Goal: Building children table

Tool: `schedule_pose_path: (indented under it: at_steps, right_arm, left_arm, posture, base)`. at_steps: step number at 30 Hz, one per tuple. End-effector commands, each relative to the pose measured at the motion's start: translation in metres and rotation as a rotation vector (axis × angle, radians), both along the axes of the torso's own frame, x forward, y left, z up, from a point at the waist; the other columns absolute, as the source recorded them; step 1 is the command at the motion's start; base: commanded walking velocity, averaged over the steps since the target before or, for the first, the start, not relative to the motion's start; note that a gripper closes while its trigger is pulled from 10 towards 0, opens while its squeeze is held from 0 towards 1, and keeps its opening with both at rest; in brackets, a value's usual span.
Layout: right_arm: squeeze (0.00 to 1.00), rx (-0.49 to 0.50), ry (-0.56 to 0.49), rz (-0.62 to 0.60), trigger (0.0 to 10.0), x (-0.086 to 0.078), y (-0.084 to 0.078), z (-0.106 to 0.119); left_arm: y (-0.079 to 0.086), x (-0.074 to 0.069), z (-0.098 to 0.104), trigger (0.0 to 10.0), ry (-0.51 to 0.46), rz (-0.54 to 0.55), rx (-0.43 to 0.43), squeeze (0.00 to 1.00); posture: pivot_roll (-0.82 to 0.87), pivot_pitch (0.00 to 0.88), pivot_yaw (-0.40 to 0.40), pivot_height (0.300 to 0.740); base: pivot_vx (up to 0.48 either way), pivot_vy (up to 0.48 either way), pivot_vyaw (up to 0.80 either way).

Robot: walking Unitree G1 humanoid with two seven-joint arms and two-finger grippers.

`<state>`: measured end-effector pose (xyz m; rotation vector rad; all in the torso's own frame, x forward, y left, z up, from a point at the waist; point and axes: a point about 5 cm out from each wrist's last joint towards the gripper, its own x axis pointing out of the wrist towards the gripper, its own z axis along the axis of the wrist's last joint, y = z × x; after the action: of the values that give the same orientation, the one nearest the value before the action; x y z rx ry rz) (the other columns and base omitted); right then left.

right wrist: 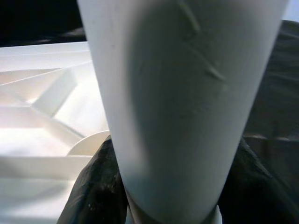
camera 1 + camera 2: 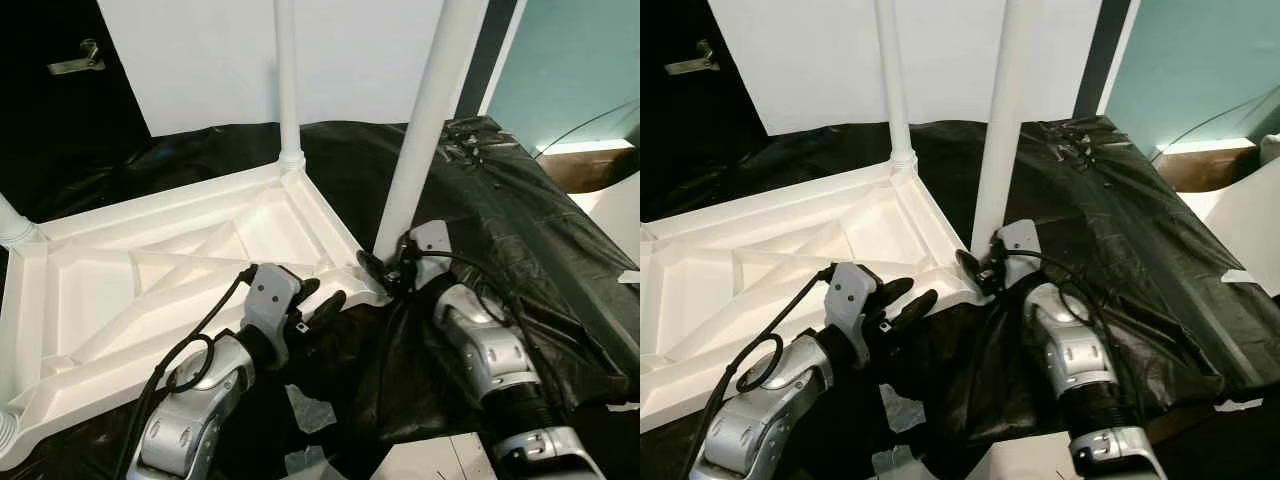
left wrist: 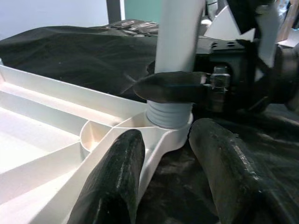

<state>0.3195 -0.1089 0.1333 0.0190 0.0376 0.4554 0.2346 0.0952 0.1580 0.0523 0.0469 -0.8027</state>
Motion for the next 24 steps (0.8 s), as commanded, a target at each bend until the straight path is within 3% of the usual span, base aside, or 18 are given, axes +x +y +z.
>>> schedule_pose_path:
  at_steps: [1,7,8,19,20,24]
  right_arm:
    - [0.0,0.036,0.091,-0.102,0.0,-0.003,-0.001,-0.015]
    - [0.0,0.06,0.116,-0.184,0.0,-0.011,0.012,-0.019]
    - [0.0,0.067,0.117,-0.173,10.0,-0.012,0.015,-0.018]
    - [0.0,0.068,0.093,-0.188,10.0,-0.014,0.016,-0.009]
    - [1.0,0.069,0.067,-0.172,10.0,-0.013,0.014,-0.006]
    - [1.0,0.068,0.003,-0.108,10.0,-0.012,0.004,0.002]
  left_arm:
    - [0.001,0.0,-0.001,10.0,0.01,0.019,-0.001,0.0]
    - [0.0,0.0,-0.001,10.0,0.012,0.013,-0.002,0.0]
    - [0.0,-0.001,-0.001,10.0,0.013,0.014,-0.002,0.0]
    - [0.0,-0.002,-0.002,10.0,0.016,0.015,-0.002,0.0]
    - [0.001,-0.002,-0.002,10.0,0.015,0.016,-0.002,0.0]
    - [0.001,-0.001,-0.002,10.0,0.013,0.02,-0.001,0.0]
  posture:
    - [0.08,0.042,-0.009,0.74]
    - [0.09,0.046,-0.009,0.74]
    - [0.09,0.046,-0.009,0.74]
    - [0.09,0.05,-0.009,0.74]
    - [0.09,0.047,-0.009,0.74]
    - [0.09,0.043,-0.014,0.74]
  base:
    - [0.0,0.0,0.0]
    - [0.0,0.0,0.0]
    - [0.0,0.0,0.0]
    - [0.0,0.0,0.0]
    - [0.0,0.0,0.0]
    - [0.0,0.0,0.0]
